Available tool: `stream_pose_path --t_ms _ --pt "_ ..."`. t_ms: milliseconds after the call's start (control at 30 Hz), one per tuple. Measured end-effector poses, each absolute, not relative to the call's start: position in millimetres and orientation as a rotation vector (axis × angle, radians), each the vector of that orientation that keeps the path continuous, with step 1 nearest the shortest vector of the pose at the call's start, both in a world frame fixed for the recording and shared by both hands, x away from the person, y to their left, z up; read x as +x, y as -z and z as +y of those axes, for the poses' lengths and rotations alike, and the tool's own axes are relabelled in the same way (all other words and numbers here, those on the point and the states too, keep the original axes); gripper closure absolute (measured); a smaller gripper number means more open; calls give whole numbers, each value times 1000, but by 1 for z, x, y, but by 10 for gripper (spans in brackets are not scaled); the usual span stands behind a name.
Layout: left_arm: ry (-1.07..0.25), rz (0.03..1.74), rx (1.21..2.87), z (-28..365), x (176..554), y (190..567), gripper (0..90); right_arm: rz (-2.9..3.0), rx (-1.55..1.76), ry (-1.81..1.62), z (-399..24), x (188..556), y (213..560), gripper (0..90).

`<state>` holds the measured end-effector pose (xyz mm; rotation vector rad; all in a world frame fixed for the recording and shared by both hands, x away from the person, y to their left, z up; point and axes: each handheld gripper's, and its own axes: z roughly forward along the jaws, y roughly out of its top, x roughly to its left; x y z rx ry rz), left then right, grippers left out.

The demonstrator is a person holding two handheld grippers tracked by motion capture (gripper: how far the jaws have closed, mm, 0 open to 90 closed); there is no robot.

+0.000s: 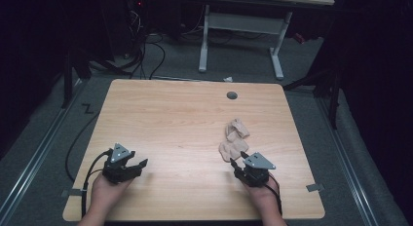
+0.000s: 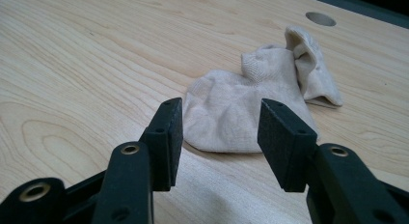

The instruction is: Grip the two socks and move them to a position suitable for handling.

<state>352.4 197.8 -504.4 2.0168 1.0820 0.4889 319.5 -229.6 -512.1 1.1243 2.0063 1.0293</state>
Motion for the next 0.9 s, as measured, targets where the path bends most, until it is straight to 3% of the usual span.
stream_pose_path --t_ms 633,833,900 --pt "-473 1066 1998 200 349 499 407 1988 1143 -1048 -234 318 511 522" --pt "-401 1052 1966 200 341 479 375 1979 1169 -1062 -241 318 510 521" --pt "-454 1024 2009 201 334 475 365 1980 1170 -1071 -243 318 510 518"
